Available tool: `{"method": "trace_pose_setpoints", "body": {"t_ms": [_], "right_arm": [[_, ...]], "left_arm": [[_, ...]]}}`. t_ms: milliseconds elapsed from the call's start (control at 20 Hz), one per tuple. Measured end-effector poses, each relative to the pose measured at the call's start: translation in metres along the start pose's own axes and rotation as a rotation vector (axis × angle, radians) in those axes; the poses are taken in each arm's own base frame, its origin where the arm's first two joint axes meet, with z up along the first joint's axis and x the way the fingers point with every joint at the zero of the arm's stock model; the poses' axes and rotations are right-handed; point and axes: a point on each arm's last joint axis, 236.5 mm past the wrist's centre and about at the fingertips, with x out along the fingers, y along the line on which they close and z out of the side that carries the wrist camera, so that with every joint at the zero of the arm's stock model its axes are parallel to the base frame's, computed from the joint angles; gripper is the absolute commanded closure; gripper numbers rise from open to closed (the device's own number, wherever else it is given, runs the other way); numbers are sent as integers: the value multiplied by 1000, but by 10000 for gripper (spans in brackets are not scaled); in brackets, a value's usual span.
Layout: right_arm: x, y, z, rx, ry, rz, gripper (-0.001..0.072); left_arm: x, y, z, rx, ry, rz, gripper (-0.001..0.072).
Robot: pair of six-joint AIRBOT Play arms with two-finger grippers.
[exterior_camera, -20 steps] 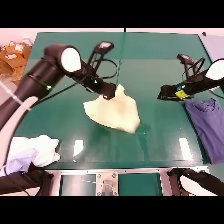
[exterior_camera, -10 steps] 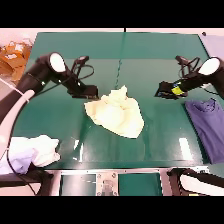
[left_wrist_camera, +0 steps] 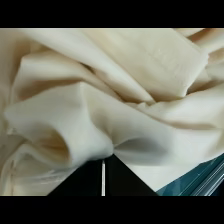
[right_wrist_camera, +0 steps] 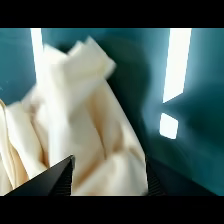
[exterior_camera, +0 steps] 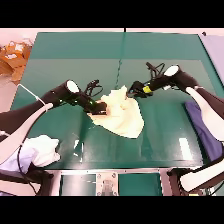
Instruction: Fold the shirts.
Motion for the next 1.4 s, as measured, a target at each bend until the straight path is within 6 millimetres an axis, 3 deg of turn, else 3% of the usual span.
{"method": "trace_pose_setpoints", "body": {"t_ms": [50,100,200,250,400,550,750,900,1000,1200,1400], "right_arm": [[9,8,5,-16,2,15,200],[18,15,9,-30,7,28,271],[35,26,12,-49,21,44,637],[42,30,13,-55,26,50,698],[46,32,20,-59,23,59,701],[21,27,35,-52,-9,63,701],[-37,6,52,-51,-73,14,702],[-95,-16,60,-46,-138,-70,702],[-142,-19,64,-46,-210,-105,702],[-251,5,58,-84,-418,-149,701],[-364,53,27,-158,-687,-183,701]], "left_arm": [[2,0,-2,1,7,-6,688],[3,0,-5,3,18,-8,688],[3,1,-9,5,39,-11,689],[2,2,-12,5,52,-12,689],[-13,10,-11,4,46,0,690],[-47,28,-5,1,3,65,690],[-97,55,-1,-29,-55,161,690],[-134,67,1,-44,-124,212,690],[-165,69,8,-44,-203,247,690],[-264,29,35,46,-473,293,690],[-387,-57,42,225,-795,330,690]]}}
